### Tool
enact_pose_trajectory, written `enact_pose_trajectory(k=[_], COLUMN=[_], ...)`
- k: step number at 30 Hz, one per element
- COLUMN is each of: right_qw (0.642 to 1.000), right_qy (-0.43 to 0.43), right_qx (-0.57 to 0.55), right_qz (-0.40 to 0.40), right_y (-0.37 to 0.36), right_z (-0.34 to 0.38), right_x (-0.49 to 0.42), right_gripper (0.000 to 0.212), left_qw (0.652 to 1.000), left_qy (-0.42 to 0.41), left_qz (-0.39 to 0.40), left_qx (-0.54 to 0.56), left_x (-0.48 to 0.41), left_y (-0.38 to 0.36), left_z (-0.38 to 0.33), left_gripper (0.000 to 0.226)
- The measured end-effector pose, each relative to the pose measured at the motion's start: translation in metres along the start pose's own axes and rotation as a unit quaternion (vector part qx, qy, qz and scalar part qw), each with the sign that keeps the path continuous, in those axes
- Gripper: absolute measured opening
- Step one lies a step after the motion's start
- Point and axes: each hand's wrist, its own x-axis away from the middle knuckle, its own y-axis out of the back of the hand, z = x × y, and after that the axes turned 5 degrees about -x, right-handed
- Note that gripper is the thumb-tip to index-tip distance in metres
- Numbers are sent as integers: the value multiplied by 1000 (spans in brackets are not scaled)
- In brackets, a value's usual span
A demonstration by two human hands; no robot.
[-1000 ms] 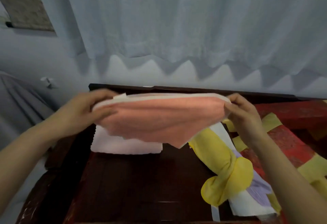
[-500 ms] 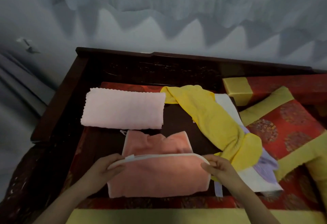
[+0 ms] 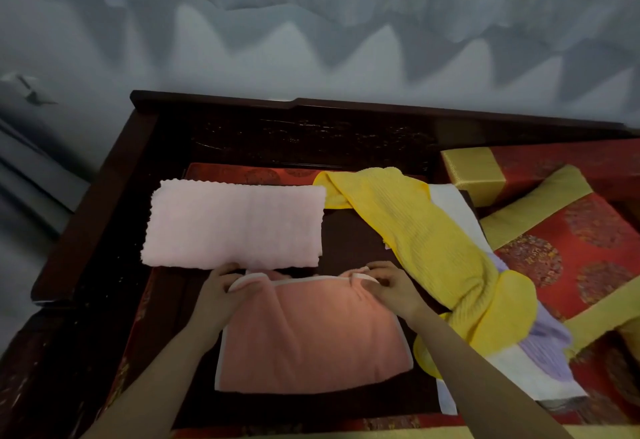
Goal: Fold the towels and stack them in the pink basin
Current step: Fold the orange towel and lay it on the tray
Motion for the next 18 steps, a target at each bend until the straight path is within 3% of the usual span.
enact_pose_trajectory(k=[4, 6, 10, 13, 16, 18], right_qw=[999, 997, 992, 993, 981, 974], right_qy=[18, -5, -49, 5, 60, 83], right_qx=[31, 27, -18, 10, 44, 85], right_qz=[-32, -71, -114, -118, -177, -193], right_y=[1, 8, 24, 19, 12, 11], right_z=[-3, -12, -32, -39, -37, -40], right_x=[-3, 0, 15, 22, 20, 15], right_gripper=[11, 10, 12, 19, 15, 32], left_qw=[991, 989, 994, 998, 999, 996], left_qy=[68, 74, 73, 42, -1, -34], left_qz=[98, 109, 24, 15, -39, -83], left_qx=[58, 66, 80, 34, 0, -12], left_x=[2, 4, 12, 15, 12, 11], left_y=[4, 11, 24, 21, 14, 7], left_z=[6, 13, 38, 50, 51, 45], left_gripper=[14, 12, 9, 11, 35, 32])
